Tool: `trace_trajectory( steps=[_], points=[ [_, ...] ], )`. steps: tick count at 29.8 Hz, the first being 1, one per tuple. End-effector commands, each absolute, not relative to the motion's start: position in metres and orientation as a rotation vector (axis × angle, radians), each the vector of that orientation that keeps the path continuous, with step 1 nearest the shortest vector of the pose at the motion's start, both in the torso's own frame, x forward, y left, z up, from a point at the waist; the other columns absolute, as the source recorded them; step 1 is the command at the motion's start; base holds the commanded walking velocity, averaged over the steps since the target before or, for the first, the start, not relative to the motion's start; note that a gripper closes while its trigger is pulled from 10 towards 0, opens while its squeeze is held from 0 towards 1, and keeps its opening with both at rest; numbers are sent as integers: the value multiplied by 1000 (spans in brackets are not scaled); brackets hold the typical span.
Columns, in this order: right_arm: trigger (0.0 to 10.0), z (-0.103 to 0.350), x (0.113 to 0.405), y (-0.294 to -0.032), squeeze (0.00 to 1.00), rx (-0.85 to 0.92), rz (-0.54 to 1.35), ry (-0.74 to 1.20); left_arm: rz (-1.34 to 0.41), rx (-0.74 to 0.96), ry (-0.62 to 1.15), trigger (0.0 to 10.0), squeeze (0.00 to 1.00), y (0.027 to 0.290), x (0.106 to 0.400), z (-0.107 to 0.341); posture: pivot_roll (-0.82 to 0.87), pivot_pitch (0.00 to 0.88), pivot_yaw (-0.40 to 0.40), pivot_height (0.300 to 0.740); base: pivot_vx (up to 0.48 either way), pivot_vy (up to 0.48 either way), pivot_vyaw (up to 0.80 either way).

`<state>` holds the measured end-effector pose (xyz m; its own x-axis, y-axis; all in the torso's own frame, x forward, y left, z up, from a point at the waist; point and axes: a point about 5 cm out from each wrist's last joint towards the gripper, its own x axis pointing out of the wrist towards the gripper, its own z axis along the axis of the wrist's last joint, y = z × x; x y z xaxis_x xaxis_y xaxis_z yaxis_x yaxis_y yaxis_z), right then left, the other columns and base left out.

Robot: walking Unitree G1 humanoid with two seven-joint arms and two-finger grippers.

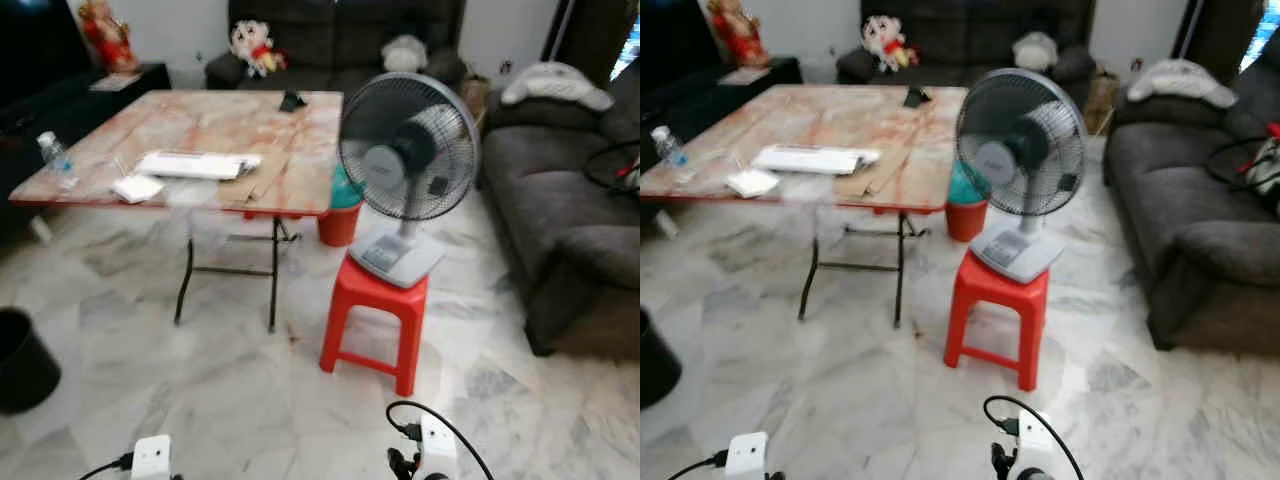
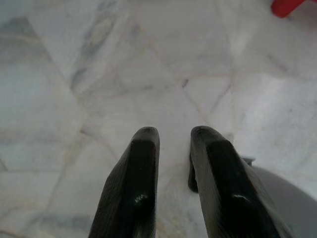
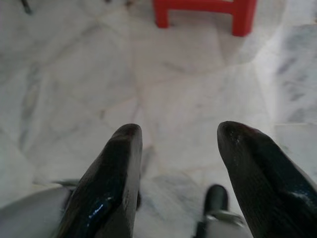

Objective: Picking trash to rubbish bin

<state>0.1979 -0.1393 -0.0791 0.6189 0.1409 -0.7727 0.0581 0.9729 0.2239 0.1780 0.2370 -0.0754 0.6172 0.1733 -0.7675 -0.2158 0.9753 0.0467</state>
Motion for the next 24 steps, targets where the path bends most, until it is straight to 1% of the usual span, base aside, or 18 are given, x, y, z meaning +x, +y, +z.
trace_trajectory(
  steps=[1, 18, 21, 24],
  points=[
    [10000, -79, 198, -139, 0, 251, 39, 902, 213, -37, 862, 10000, 0, 236, 185, -72, 6, 0, -1, 740, 0, 0, 0],
    [10000, -80, 197, -140, 0, 248, 34, 908, 233, -52, 887, 10000, 0, 236, 182, -74, 6, 0, -1, 740, 0, 0, 0],
    [10000, -79, 197, -140, 0, 253, 33, 905, 232, -50, 888, 10000, 0, 237, 182, -74, 7, 0, 0, 740, 0, 286, 0],
    [10000, -80, 196, -140, 0, 258, 20, 913, 235, -50, 887, 10000, 0, 238, 181, -74, 8, 0, 1, 740, 0, 0, 0]
  ],
)
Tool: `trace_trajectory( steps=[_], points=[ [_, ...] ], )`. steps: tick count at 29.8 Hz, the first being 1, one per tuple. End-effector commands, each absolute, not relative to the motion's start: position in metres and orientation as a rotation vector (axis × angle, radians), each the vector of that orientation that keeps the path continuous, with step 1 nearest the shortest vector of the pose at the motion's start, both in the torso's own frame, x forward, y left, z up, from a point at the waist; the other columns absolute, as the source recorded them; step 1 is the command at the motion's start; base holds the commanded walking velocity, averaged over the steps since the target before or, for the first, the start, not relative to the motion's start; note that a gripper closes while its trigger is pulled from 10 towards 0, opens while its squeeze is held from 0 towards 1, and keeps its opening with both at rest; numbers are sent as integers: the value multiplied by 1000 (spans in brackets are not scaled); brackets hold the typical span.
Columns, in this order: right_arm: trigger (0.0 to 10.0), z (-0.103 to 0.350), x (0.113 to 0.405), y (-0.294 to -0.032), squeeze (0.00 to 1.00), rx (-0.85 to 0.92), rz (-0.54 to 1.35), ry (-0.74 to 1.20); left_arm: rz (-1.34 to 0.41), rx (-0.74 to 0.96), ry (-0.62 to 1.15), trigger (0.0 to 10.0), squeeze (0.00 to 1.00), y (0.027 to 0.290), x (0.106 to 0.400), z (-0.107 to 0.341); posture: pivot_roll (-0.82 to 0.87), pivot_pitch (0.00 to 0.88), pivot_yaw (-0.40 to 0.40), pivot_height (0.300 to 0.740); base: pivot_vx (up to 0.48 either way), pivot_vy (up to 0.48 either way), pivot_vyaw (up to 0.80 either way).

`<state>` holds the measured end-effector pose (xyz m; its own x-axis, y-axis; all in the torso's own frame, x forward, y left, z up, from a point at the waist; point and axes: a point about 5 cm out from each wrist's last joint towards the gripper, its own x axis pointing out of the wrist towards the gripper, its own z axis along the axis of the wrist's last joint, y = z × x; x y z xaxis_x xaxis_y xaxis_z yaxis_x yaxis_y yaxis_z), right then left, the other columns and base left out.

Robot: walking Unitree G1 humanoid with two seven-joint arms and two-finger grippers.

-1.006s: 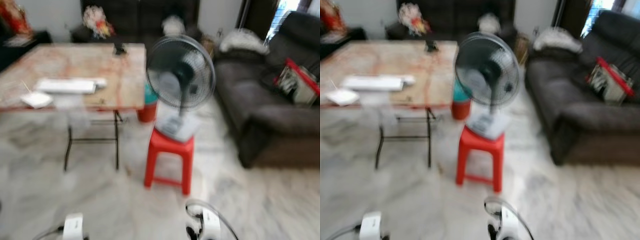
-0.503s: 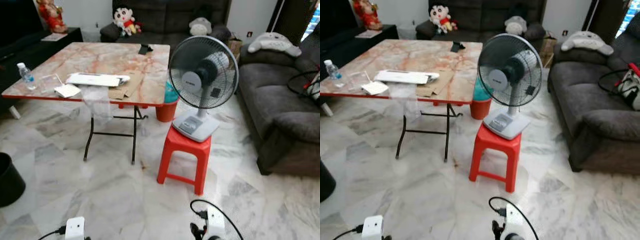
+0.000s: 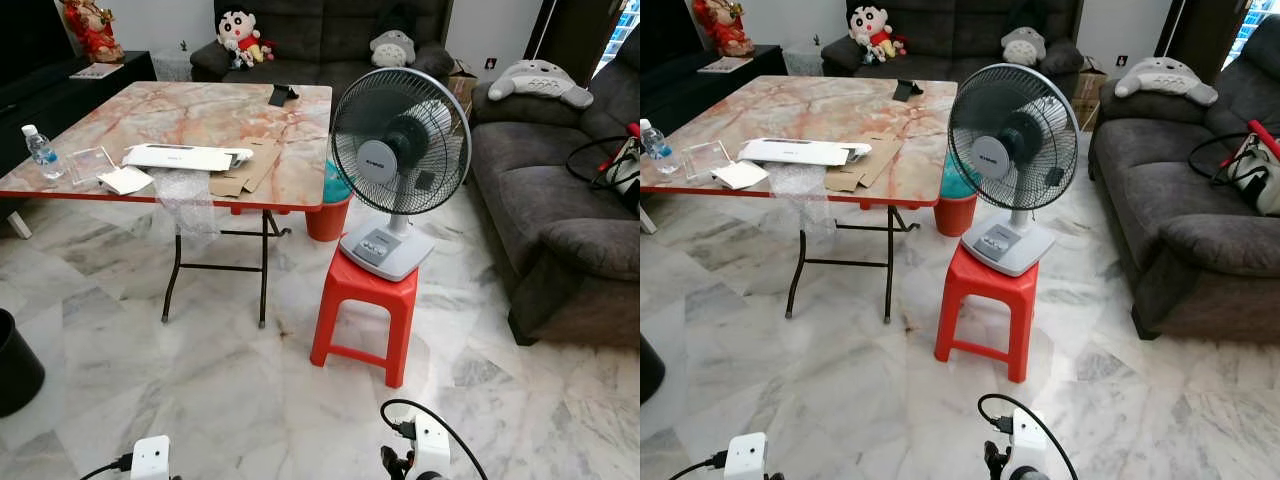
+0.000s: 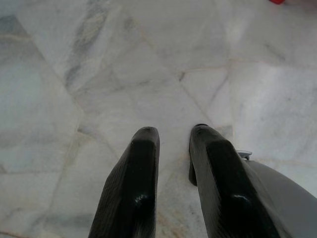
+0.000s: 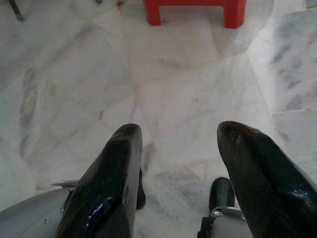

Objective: Picking trash to rubbish bin

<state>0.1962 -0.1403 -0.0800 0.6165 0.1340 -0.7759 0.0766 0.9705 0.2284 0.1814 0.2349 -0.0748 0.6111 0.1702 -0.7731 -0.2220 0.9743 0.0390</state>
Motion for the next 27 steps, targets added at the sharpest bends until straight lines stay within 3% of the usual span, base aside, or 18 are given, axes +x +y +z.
trace_trajectory(
  steps=[1, 5, 10, 27],
  points=[
    [10000, -80, 196, -140, 0, 258, 19, 914, 236, -50, 887, 10000, 0, 238, 181, -74, 8, 0, 1, 740, 0, 0, 0],
    [10000, -80, 196, -140, 0, 265, 16, 910, 239, -47, 887, 10000, 0, 241, 181, -73, 11, 0, 3, 740, 0, 83, 0],
    [10000, -81, 195, -139, 0, 261, 15, 921, 244, -47, 891, 10000, 0, 242, 180, -73, 15, 0, 4, 740, 0, 303, -746],
    [10000, -80, 196, -138, 0, 245, 26, 918, 240, -49, 893, 10000, 0, 242, 180, -74, 19, 0, 4, 740, 0, 479, 0]
  ],
)
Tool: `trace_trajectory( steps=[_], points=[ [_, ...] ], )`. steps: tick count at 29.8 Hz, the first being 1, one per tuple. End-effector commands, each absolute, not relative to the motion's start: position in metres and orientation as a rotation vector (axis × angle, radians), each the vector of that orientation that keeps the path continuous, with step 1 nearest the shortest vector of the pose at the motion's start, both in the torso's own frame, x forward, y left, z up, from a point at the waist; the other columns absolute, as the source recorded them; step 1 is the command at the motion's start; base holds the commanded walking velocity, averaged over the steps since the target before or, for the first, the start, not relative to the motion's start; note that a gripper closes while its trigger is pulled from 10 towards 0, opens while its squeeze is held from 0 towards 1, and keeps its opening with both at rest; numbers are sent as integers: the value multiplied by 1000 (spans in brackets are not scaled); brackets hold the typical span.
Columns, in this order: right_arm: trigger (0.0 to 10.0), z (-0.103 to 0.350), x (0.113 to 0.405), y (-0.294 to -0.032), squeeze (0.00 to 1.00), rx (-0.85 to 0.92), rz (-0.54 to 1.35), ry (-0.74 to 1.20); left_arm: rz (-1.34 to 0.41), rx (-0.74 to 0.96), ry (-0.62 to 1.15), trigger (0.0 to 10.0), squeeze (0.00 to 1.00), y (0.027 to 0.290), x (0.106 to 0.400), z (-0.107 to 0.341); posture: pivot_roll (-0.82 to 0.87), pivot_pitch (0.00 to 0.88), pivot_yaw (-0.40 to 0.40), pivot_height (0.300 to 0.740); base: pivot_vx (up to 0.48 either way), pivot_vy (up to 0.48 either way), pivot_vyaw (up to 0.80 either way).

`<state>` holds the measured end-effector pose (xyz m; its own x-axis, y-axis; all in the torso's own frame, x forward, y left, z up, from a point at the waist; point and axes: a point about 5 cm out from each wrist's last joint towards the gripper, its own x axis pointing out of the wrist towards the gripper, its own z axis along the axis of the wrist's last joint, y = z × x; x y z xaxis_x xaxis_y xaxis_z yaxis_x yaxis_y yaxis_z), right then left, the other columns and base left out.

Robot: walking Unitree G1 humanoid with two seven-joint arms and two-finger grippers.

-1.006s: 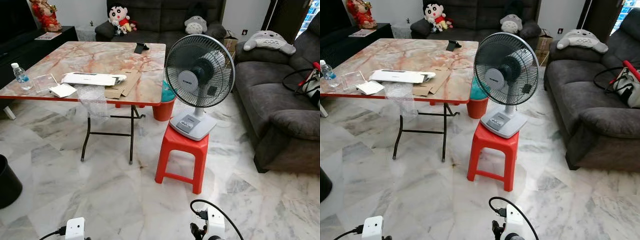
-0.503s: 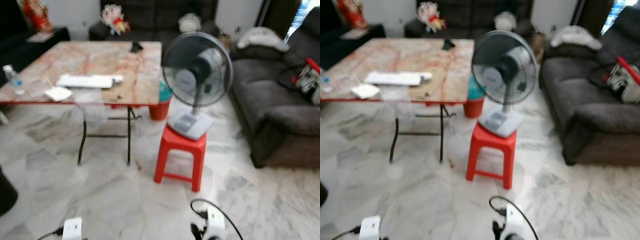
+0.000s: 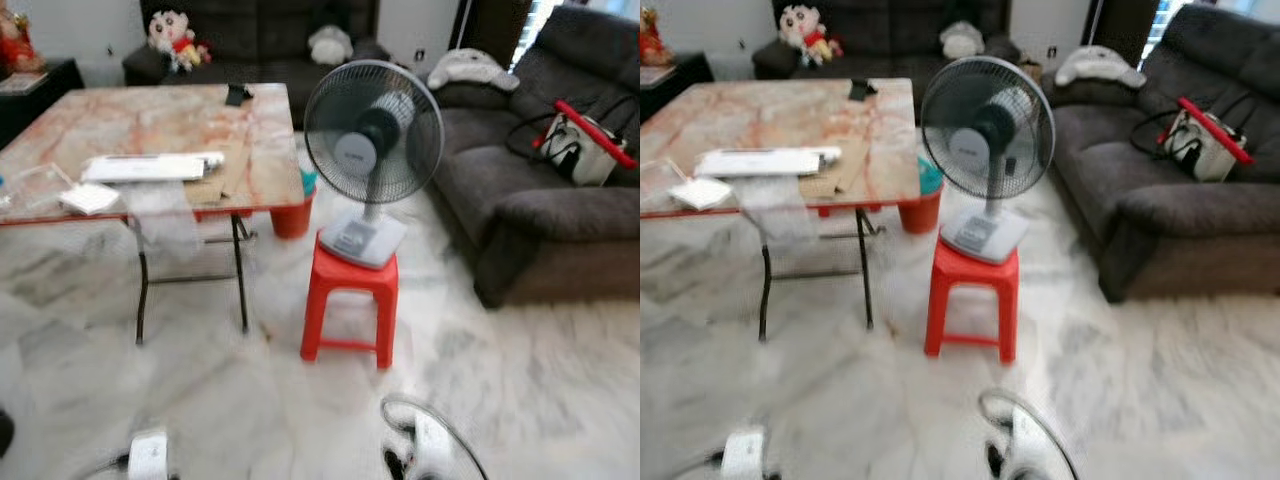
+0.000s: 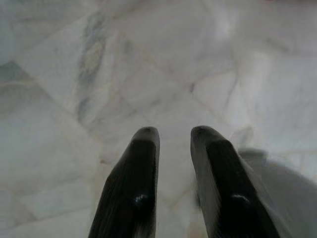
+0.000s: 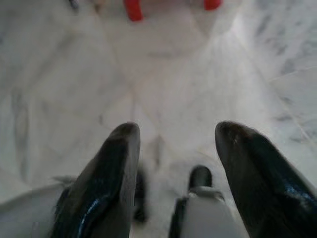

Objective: Picking trash to rubbish bin

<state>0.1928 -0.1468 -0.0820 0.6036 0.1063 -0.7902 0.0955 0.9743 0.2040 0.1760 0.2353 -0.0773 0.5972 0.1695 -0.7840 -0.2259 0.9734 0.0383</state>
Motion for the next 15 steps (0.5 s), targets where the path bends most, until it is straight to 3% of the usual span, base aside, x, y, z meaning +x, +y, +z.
trace_trajectory(
  steps=[1, 15],
  points=[
    [10000, -80, 197, -138, 0, 245, 27, 914, 241, -49, 892, 10000, 0, 242, 180, -73, 21, 0, 5, 740, 0, 480, 0],
    [10000, -77, 201, -136, 0, 257, 30, 895, 241, -45, 891, 10000, 0, 243, 180, -73, 22, 0, 8, 740, 0, 475, 0]
  ],
)
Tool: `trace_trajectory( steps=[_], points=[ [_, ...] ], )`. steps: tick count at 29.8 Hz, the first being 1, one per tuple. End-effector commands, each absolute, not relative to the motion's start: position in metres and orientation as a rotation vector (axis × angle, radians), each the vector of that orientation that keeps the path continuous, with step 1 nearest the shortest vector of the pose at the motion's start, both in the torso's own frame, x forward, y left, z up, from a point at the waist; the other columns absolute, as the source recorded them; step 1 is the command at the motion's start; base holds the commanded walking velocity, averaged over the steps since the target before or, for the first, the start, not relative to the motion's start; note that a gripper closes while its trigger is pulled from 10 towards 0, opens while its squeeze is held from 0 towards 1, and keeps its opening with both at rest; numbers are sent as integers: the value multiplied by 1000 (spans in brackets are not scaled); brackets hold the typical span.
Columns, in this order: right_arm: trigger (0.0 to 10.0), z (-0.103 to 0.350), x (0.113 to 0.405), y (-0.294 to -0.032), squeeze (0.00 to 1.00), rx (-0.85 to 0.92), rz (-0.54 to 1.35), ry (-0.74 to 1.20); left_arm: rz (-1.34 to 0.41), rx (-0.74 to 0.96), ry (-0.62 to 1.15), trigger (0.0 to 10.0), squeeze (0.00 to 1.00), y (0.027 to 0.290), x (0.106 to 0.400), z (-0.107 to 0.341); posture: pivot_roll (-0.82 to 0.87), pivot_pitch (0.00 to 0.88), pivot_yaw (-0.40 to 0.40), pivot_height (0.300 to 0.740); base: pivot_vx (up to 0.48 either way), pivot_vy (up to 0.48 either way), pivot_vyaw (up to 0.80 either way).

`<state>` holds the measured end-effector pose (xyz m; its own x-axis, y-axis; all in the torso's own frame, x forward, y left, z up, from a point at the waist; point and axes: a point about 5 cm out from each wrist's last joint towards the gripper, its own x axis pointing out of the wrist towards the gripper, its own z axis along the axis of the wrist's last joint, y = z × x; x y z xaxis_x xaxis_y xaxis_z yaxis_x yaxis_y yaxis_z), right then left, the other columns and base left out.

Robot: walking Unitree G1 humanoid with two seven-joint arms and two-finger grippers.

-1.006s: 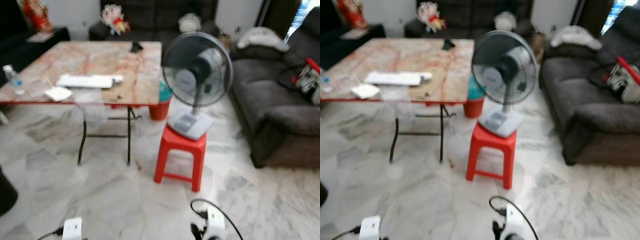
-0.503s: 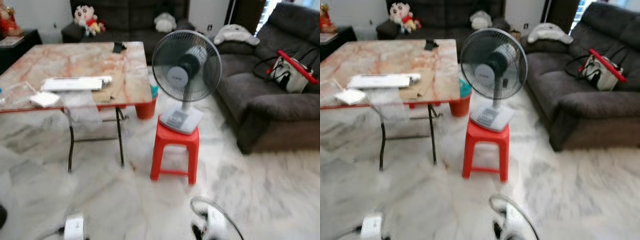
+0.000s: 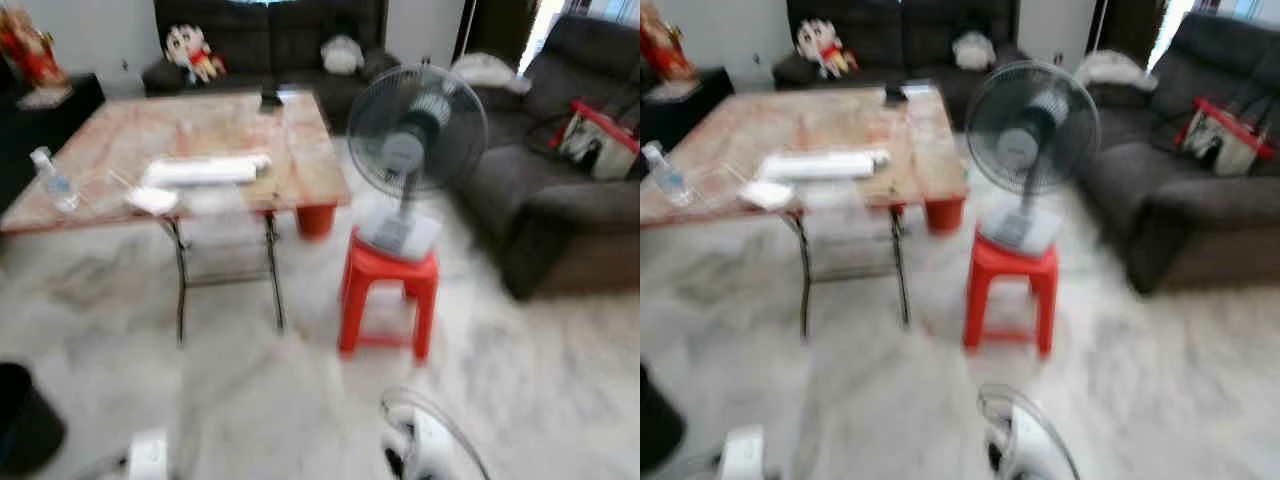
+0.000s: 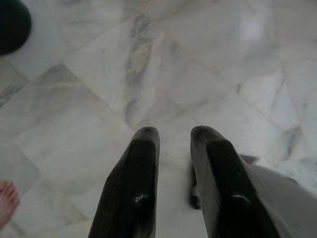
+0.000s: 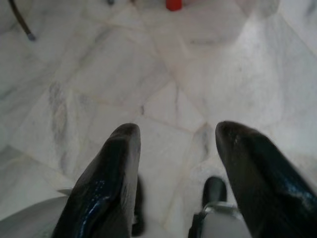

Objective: Picking trash to rubbish bin

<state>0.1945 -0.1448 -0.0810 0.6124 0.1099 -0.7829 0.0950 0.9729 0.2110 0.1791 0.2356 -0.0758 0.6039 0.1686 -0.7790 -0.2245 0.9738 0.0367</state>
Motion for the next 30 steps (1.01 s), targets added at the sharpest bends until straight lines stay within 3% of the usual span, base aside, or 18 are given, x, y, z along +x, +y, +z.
trace_trajectory(
  steps=[1, 8, 18, 23, 30],
  points=[
    [10000, -77, 201, -135, 0, 257, 31, 895, 240, -39, 892, 10000, 0, 243, 180, -73, 22, 0, 8, 740, 0, 0, 0],
    [10000, -73, 208, -134, 0, 257, 38, 866, 220, -4, 864, 10000, 0, 242, 186, -70, 22, 0, 7, 740, 0, 0, 0],
    [10000, -46, 247, -126, 0, 255, 88, 695, 167, 42, 668, 10000, 0, 236, 232, -42, 27, 0, 5, 740, 0, 0, 0],
    [10000, -34, 262, -122, 0, 230, 113, 632, 168, 56, 618, 10000, 0, 233, 244, -33, 26, 0, 5, 740, 341, 0, 0],
    [10000, -31, 265, -121, 0, 262, 100, 608, 141, 101, 577, 10000, 0, 228, 250, -29, 23, 0, 8, 740, 376, 0, 511]
  ],
)
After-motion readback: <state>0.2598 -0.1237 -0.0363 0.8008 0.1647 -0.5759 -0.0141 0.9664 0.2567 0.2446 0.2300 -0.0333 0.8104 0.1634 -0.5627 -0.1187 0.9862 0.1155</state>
